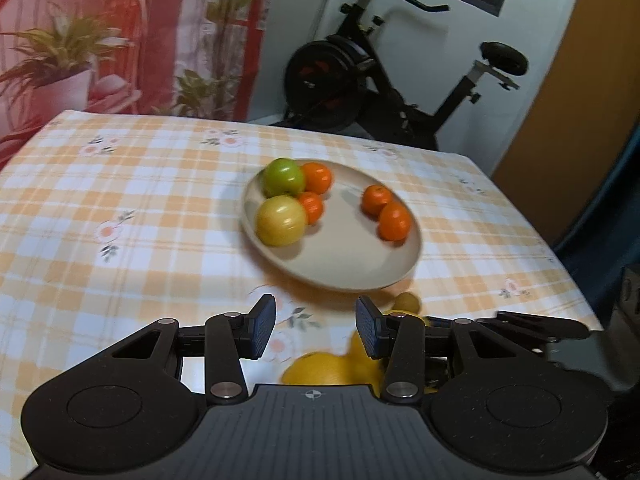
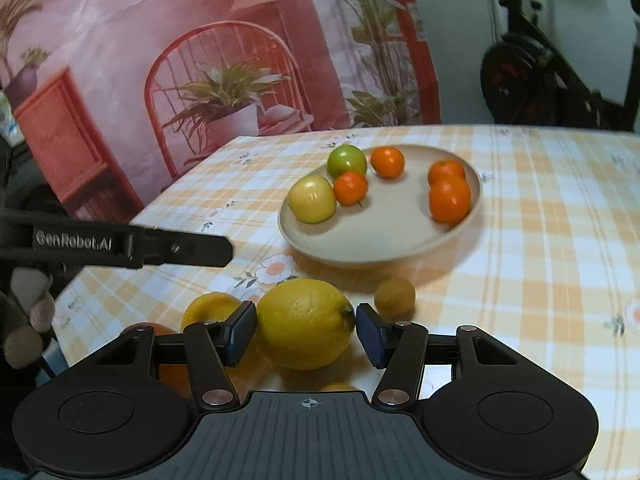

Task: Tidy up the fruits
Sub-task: 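Close the right gripper on the yellow lemon while the left gripper closes on it too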

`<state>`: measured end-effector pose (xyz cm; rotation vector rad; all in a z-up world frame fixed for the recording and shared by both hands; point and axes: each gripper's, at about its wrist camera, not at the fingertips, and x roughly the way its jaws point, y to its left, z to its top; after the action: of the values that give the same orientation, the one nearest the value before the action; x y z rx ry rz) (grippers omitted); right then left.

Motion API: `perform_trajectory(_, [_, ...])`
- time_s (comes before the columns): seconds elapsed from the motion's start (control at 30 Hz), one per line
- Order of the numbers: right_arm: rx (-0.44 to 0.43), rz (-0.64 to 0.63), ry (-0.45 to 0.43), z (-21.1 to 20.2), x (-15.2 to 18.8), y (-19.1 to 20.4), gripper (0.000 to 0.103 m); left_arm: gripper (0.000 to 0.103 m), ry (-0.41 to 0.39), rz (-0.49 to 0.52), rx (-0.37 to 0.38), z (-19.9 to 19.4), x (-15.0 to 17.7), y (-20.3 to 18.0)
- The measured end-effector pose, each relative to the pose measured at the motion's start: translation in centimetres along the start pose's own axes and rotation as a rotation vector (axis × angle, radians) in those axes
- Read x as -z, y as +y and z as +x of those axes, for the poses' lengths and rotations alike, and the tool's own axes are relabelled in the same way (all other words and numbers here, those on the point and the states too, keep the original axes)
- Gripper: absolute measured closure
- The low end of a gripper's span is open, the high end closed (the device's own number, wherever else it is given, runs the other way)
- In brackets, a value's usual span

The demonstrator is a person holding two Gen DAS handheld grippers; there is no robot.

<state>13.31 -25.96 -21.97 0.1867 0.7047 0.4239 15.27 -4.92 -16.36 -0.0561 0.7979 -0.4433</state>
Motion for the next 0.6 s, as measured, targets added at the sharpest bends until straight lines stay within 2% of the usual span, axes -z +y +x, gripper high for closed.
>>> perform_trajectory(0.23, [0.020,-0.061,-0.012,0.6,-0.5,0.8,0.052,0.057,0.088,-0.011,0.089,2.6,-1.6,-0.7])
perform_trajectory(0.37, [0.017,-0.075,-0.019,0.8,-0.5,0.9,0.052,0.057,0.121,-0.004,0.112,3.9,-2.0,-1.1])
perform_trajectory(0.6, [0.013,-0.087,-0.024,1.1,-0.7,0.9,0.052,0.057,0.157,0.023,0.108,5.0,-2.1,-1.7])
